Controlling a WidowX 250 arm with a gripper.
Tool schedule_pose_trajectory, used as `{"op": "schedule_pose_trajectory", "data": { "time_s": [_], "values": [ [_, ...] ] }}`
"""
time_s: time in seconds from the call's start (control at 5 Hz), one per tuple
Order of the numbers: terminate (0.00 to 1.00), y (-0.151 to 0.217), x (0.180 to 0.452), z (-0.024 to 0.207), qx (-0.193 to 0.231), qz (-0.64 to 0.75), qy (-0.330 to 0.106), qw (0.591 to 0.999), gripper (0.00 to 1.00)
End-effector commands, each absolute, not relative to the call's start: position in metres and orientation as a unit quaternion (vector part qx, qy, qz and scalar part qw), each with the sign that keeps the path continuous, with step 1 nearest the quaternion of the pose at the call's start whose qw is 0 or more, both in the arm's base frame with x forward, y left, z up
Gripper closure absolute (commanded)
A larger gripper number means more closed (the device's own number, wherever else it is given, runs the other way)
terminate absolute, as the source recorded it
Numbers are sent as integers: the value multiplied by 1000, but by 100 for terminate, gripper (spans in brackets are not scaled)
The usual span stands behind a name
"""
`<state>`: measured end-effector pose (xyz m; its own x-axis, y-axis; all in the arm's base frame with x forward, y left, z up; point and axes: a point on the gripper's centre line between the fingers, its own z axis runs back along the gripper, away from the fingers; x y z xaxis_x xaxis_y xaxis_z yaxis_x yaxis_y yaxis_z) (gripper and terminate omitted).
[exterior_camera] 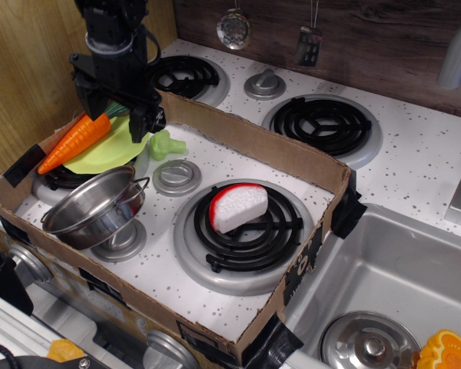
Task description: Take carrot off plate
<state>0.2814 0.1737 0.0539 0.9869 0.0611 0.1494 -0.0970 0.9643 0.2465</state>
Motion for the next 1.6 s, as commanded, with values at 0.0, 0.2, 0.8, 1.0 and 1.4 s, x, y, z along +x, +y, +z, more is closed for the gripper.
{"op": "schedule_pose_trajectory", "data": {
  "time_s": [0.0, 0.2, 0.8, 1.0, 1.4],
  "values": [
    [0, 192, 285, 66, 152, 27, -70, 986, 0],
    [0, 197, 284, 68, 158, 27, -70, 985, 0],
    [0, 204, 282, 40, 107, 33, -75, 991, 0],
    [0, 205, 282, 36, 86, 33, -75, 993, 0],
    [0, 211, 277, 41, 86, 28, -84, 992, 100]
  ]
}}
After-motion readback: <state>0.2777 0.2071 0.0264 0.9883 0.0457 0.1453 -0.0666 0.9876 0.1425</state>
